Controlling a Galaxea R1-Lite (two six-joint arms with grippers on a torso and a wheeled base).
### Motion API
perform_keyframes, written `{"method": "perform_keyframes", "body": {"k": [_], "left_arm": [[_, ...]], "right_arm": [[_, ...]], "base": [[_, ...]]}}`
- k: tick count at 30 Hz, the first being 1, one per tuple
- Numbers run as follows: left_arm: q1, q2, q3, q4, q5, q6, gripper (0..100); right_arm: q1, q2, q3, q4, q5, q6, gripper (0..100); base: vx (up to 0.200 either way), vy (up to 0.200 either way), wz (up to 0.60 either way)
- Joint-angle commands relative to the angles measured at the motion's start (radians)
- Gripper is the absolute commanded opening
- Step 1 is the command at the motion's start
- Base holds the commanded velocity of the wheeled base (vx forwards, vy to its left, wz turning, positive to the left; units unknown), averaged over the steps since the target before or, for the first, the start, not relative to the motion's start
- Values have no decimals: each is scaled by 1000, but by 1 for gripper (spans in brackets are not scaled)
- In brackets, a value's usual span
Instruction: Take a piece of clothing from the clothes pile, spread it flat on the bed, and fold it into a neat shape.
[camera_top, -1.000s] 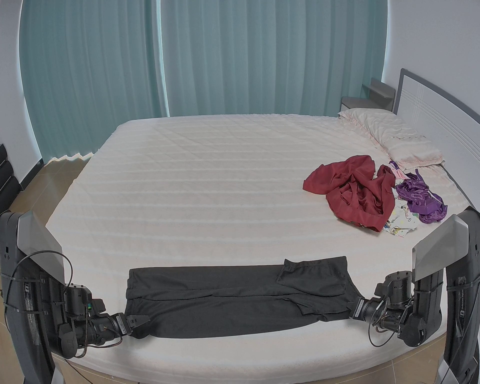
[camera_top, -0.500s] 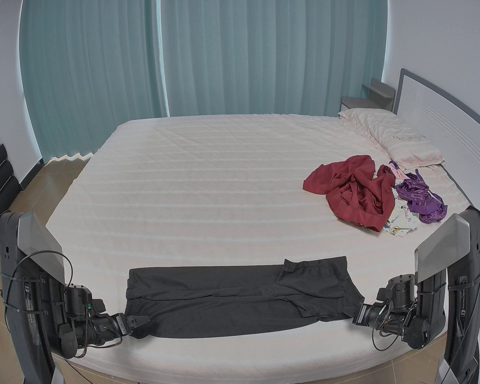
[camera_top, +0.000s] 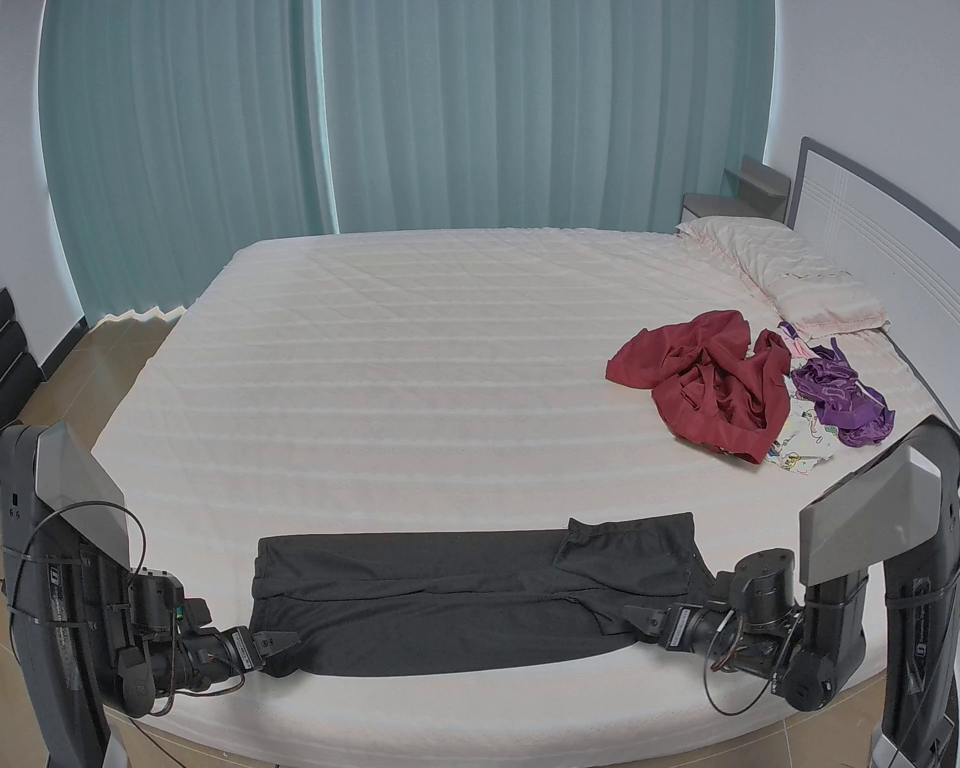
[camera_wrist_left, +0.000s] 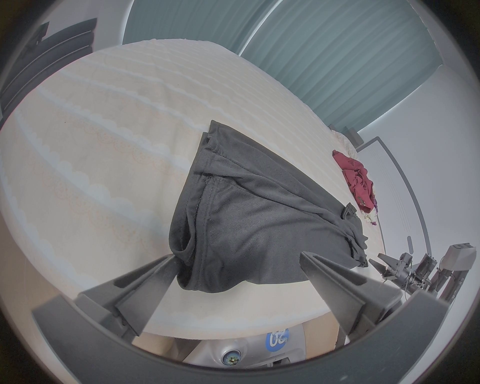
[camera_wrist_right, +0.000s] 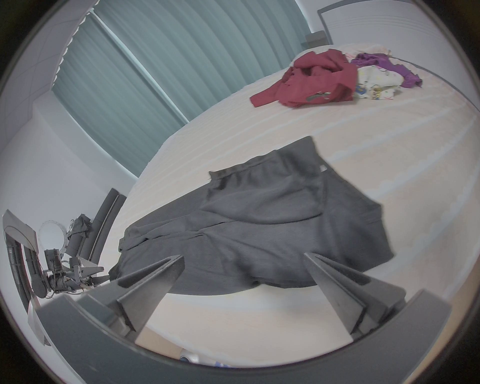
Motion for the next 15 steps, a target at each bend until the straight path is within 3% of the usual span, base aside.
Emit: {"method": "perform_keyframes", "body": {"k": [1, 7, 10, 15], "left_arm": [[1, 3, 1, -13, 1, -4, 100], [1, -2, -10, -13, 6, -15, 100], [1, -8, -28, -13, 16, -44, 100], [-7, -37, -82, -13, 134, -92, 100]], "right_arm": [[102, 75, -68, 6, -47, 35, 100], [82, 68, -52, -3, -49, 156, 100], [47, 65, -41, -11, -47, 162, 100], [3, 22, -18, -11, -41, 199, 100]], "base": [[0, 0, 0], [0, 0, 0], [0, 0, 0], [0, 0, 0]]}}
